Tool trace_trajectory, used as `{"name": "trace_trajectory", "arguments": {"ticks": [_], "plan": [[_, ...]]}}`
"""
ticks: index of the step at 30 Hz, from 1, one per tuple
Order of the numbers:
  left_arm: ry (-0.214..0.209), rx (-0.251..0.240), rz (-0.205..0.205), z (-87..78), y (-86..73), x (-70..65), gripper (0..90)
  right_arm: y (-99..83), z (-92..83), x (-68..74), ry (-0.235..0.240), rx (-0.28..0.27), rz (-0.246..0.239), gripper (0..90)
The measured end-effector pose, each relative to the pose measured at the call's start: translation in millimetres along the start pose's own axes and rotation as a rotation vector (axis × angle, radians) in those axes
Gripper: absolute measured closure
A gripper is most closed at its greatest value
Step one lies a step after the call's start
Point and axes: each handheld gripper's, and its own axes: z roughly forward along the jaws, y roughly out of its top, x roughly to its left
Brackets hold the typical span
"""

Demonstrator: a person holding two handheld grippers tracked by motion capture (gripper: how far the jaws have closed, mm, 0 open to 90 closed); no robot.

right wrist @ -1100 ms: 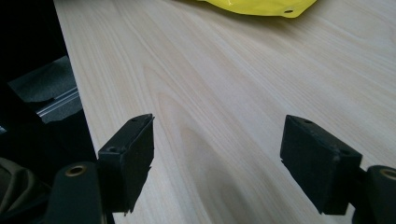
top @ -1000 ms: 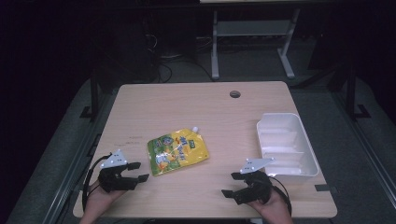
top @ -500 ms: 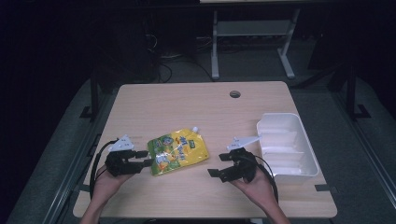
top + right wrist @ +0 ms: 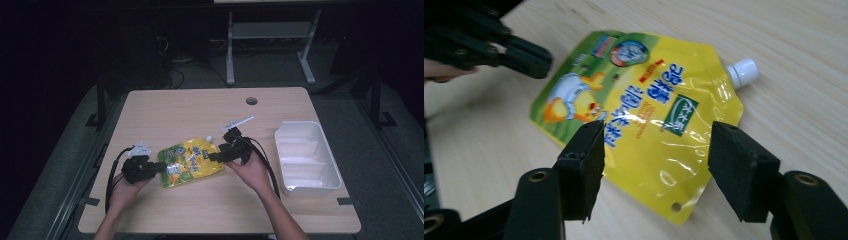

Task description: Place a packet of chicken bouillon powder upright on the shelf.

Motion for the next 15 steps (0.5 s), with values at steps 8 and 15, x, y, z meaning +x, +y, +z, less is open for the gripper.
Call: {"name": "trace_trajectory", "arguments": {"ticks": [8, 15], "plan": [[0.049, 0.068, 0.071, 12.7, 0.4, -8.6, 84.5, -4.3, 28.0, -23.3, -0.026, 0.058, 0.082, 44.0], [0.055, 0.076, 0.077, 13.9, 0.6, -9.4, 84.5, -14.4, 36.7, -32.6, -0.043, 0.083, 0.128, 44.3]]}}
